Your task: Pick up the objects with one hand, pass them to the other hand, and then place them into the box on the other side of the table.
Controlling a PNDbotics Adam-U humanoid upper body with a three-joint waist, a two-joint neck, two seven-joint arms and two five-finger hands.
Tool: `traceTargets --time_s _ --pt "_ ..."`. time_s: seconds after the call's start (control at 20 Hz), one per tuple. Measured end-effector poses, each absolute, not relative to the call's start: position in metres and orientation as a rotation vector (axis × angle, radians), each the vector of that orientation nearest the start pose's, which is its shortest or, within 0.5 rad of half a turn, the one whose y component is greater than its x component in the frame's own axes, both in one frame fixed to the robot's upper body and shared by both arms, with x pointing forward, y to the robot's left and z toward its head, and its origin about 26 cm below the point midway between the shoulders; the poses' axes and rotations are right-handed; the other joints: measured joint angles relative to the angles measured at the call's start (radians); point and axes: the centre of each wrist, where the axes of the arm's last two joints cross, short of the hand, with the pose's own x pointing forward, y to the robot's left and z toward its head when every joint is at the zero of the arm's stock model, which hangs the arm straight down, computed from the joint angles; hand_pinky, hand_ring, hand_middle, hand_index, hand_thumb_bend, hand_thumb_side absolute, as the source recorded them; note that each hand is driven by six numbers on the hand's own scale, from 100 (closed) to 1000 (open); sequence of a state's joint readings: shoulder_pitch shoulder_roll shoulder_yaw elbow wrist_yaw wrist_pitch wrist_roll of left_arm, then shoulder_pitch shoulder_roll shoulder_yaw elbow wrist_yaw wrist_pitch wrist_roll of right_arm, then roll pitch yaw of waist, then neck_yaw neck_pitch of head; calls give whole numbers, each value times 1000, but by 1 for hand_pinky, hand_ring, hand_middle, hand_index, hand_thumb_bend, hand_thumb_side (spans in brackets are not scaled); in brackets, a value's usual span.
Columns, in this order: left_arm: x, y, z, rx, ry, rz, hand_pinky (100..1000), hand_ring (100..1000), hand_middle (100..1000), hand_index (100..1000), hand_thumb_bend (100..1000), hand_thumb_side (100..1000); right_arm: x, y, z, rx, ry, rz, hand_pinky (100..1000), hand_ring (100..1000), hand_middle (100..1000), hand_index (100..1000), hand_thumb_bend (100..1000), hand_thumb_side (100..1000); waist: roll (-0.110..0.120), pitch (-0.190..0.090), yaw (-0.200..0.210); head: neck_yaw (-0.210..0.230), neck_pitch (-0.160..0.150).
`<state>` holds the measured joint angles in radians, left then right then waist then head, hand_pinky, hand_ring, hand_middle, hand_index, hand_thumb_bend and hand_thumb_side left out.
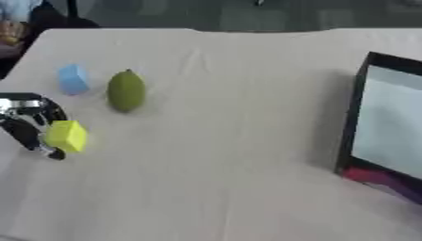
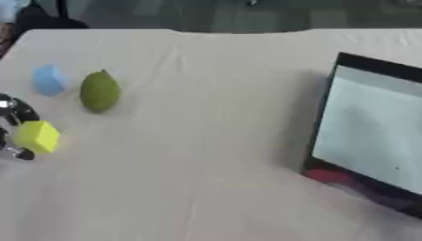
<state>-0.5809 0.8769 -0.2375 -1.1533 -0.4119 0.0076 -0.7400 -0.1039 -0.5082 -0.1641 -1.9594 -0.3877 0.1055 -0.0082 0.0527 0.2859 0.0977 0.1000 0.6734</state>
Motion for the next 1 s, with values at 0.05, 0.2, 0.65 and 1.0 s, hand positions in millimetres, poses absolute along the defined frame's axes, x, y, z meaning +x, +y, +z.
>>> traceTargets --time_s 0.05,0.2,0.65,1.0 --pt "390 428 176 537 -898 -1361 806 770 672 717 630 225 276 -348 177 -92 -1983 148 1000 1000 1000 1000 100 584 0 0 0 0 0" --pt "390 429 176 541 -901 -1359 806 770 672 717 630 225 276 -348 177 -92 -1983 148 1000 1000 1000 1000 100 584 0 0 0 0 -1" --pt "391 425 175 574 -937 -1336 754 690 568 567 332 100 276 -348 177 -92 -1982 149 1000 1000 1000 1000 100 591 0 0 1 0 -3" --pt "388 418 185 613 -981 -1334 735 661 531 532 264 100 275 -348 176 -93 -1979 148 1000 1000 1000 1000 100 593 0 0 1 -1 -8"
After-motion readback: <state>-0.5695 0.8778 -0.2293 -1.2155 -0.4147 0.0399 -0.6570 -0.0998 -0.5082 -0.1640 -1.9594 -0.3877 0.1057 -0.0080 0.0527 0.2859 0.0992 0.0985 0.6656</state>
